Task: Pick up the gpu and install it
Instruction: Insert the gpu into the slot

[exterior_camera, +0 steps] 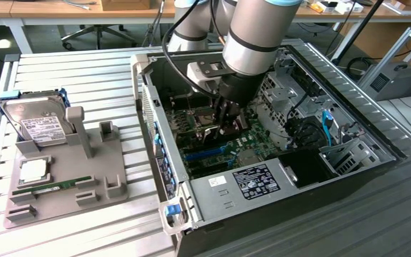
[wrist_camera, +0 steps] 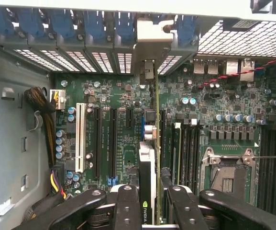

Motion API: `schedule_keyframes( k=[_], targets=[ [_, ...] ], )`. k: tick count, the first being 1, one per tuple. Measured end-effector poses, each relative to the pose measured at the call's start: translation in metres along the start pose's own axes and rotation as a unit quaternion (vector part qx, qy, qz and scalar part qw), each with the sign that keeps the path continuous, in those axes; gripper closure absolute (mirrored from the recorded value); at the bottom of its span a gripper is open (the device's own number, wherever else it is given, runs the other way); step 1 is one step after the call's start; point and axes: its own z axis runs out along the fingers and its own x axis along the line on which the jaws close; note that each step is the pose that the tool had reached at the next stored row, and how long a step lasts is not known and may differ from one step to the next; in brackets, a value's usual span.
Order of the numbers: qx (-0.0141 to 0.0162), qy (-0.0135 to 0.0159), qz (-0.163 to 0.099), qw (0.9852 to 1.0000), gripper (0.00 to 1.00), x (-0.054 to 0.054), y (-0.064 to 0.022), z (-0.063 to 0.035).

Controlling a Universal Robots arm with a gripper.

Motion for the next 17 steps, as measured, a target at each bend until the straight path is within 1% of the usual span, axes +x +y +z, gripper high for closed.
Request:
schedule_keyframes(
  k=[17],
  targets=[
    [0.0000,0.0001,0.000,1.0000,0.73,-0.0001,0.0035,0.0001]
  ],
)
